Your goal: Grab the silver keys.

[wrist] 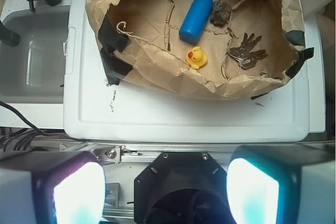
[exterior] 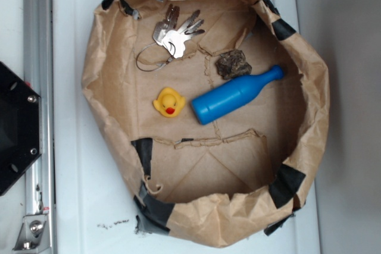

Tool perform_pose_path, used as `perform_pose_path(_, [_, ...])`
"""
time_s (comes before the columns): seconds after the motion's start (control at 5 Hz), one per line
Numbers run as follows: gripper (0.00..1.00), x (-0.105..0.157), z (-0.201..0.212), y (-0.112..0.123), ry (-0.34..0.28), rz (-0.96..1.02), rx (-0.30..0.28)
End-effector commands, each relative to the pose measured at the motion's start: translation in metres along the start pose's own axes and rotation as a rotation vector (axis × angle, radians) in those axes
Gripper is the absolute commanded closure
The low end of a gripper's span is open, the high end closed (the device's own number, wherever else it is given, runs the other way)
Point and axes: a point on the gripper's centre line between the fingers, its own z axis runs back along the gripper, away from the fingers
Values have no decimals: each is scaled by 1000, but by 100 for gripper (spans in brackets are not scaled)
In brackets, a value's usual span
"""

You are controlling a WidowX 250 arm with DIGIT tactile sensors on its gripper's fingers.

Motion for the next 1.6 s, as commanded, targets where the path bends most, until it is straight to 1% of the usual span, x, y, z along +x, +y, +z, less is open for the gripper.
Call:
perform_pose_path(0.0, [0,0,0,0,0,0,0])
perform_pose_path(0.2, [0,50,-7,1,-57,62,9])
perform_pose_path(0.4, [0,90,-19,13,-132,94,21])
perform_pose_path(0.6, [0,102,-36,29,-141,91,19])
perform_pose_path(0.8, [0,108,-70,57,-157,23,59])
perform_pose_path(1.0, [0,110,-94,69,-133,6,116])
perform_pose_path(1.2, [0,115,-113,78,-92,25,161])
perform_pose_path(1.4, [0,112,-138,72,-16,-35,105])
